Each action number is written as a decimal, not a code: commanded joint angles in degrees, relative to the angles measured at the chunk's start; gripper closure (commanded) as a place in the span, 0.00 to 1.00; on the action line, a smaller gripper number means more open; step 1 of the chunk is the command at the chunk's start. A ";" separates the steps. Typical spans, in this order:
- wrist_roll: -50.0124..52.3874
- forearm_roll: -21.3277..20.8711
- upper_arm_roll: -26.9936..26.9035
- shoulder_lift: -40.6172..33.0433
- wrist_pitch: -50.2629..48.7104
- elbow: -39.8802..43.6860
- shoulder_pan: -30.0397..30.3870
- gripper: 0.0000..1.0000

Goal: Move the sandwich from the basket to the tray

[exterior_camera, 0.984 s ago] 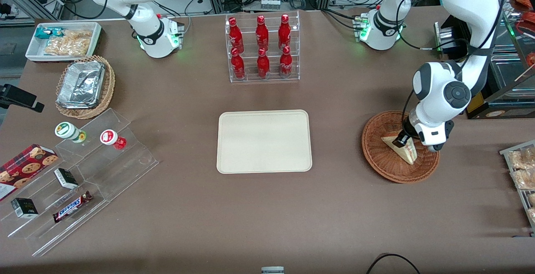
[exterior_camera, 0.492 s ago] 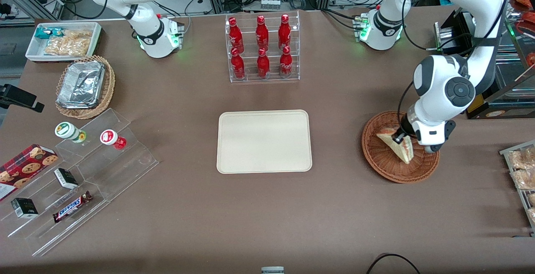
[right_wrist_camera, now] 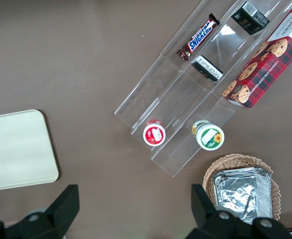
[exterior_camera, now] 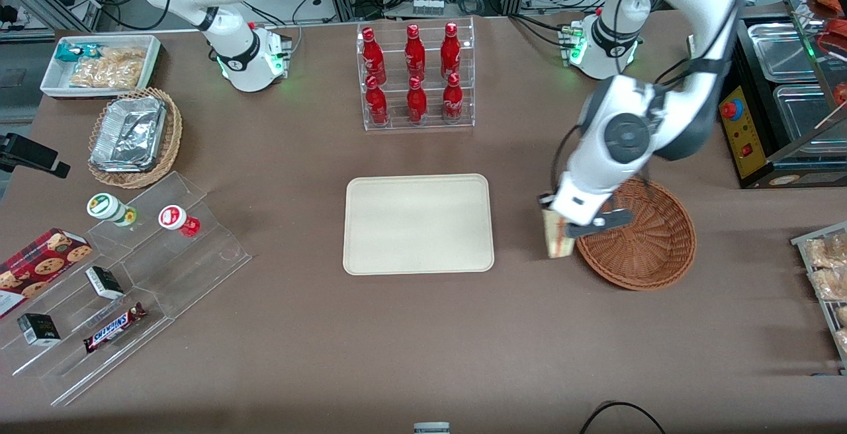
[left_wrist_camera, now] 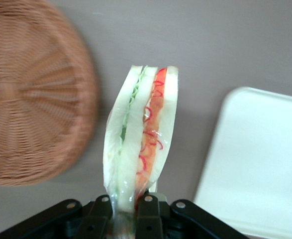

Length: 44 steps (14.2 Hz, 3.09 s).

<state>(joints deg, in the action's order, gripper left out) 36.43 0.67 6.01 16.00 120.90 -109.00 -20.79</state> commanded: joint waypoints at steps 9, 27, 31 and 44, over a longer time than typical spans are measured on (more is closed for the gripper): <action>16.03 -0.24 -0.74 25.81 -1.36 29.96 -20.24 1.00; 22.02 -0.24 -1.00 29.45 -6.89 38.69 -22.81 0.00; 22.55 1.16 -3.62 22.17 -13.49 33.27 -22.63 0.00; -1.52 4.77 -22.79 4.83 -19.81 13.99 -22.72 0.00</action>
<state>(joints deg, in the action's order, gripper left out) 38.18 4.60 -14.50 24.04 103.33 -92.93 -42.86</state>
